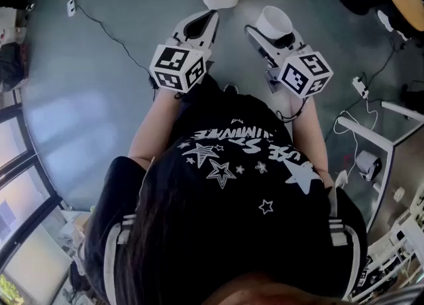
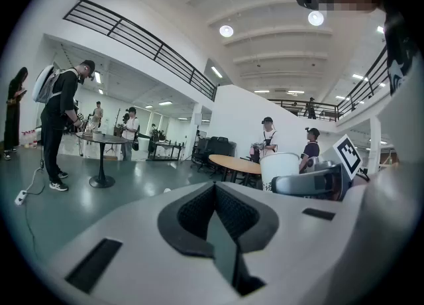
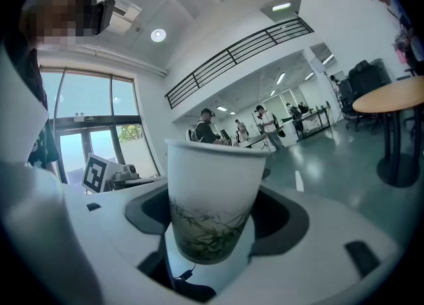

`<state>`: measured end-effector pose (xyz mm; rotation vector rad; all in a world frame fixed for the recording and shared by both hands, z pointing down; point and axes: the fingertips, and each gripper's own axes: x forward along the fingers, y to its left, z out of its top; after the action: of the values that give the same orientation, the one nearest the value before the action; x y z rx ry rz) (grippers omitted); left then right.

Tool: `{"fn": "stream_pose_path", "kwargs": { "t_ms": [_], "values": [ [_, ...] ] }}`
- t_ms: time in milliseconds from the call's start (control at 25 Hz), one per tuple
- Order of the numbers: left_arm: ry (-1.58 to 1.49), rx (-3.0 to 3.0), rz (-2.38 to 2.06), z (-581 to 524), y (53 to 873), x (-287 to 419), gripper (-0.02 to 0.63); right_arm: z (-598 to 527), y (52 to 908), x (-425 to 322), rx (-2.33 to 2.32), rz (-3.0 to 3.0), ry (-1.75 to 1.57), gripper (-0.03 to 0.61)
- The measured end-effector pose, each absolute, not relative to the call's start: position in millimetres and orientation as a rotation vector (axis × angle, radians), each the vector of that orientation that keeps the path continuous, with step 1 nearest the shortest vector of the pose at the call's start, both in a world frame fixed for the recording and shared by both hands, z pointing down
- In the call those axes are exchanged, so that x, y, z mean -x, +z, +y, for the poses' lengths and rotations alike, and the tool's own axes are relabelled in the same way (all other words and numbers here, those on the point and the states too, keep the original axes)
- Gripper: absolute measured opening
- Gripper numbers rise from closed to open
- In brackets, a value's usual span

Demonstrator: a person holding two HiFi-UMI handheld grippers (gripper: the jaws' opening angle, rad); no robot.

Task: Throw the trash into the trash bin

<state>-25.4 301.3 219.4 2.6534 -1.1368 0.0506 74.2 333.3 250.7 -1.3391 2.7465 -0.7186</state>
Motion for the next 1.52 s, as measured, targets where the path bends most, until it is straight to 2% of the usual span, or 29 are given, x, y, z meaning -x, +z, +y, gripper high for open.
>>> {"fn": "stream_pose_path", "kwargs": {
  "t_ms": [520,960,1520],
  "values": [
    [0.041,-2.649,-1.111,276.3,231.0,25.9,0.011,309.8,263.8,-75.4,1.383,2.742,-0.770,0.330],
    [0.061,-2.644,-1.020,175.2,237.3,29.0,0.011,210.3,278.7,-69.1,1.455,2.683,-0.886,0.330],
    [0.096,-2.595,-0.967,49.5,250.8,83.6,0.011,84.4,286.9,-22.0,1.542,2.593,-0.992,0.330]
  ]
}}
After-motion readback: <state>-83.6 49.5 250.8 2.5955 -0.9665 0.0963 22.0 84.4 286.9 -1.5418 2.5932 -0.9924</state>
